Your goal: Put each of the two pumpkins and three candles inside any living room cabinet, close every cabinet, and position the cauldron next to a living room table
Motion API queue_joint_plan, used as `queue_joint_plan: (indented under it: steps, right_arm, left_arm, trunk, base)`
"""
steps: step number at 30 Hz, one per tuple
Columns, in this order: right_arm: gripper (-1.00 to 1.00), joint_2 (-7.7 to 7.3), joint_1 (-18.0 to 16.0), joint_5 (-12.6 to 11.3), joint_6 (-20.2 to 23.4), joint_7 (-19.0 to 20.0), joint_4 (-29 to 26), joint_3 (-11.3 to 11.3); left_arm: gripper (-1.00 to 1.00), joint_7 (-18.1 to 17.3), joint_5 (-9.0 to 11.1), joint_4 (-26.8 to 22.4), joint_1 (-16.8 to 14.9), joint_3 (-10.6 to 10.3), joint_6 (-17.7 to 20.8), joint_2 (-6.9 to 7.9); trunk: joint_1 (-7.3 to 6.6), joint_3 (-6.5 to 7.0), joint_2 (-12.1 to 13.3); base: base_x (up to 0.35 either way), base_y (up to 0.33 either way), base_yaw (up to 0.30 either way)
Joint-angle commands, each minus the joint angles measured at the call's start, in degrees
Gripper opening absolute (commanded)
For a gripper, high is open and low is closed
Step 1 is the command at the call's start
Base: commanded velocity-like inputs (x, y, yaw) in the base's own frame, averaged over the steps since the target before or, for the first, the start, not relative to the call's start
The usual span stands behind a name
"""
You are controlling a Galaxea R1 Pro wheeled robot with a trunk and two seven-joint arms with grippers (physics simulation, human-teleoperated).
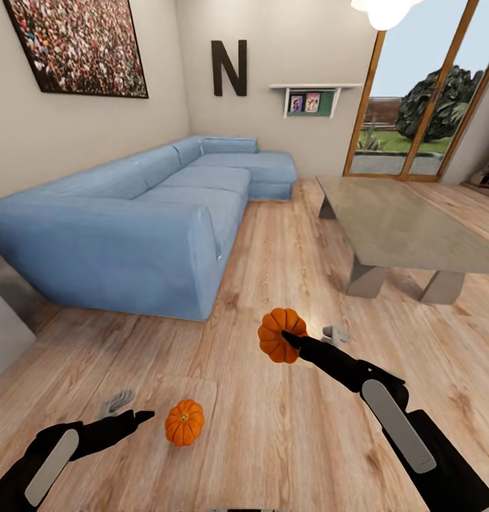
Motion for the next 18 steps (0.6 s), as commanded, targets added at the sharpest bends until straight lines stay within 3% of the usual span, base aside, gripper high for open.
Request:
queue_joint_plan:
  steps: [1,18]
  right_arm:
    - [-1.00,-0.05,-0.05,-0.77,0.01,-0.64,-0.09,0.10]
    - [-1.00,-0.10,-0.05,-0.84,0.02,-0.57,-0.13,0.10]
  left_arm:
    - [1.00,-0.10,0.03,-0.02,-0.03,-0.08,0.16,0.04]
    - [1.00,-0.22,0.04,-0.02,-0.01,-0.30,0.16,-0.03]
  trunk:
    - [0.01,-0.28,-0.04]
    - [0.45,-4.04,-0.27]
  base:
    - [0.000,0.000,0.000]
    - [0.000,0.000,0.000]
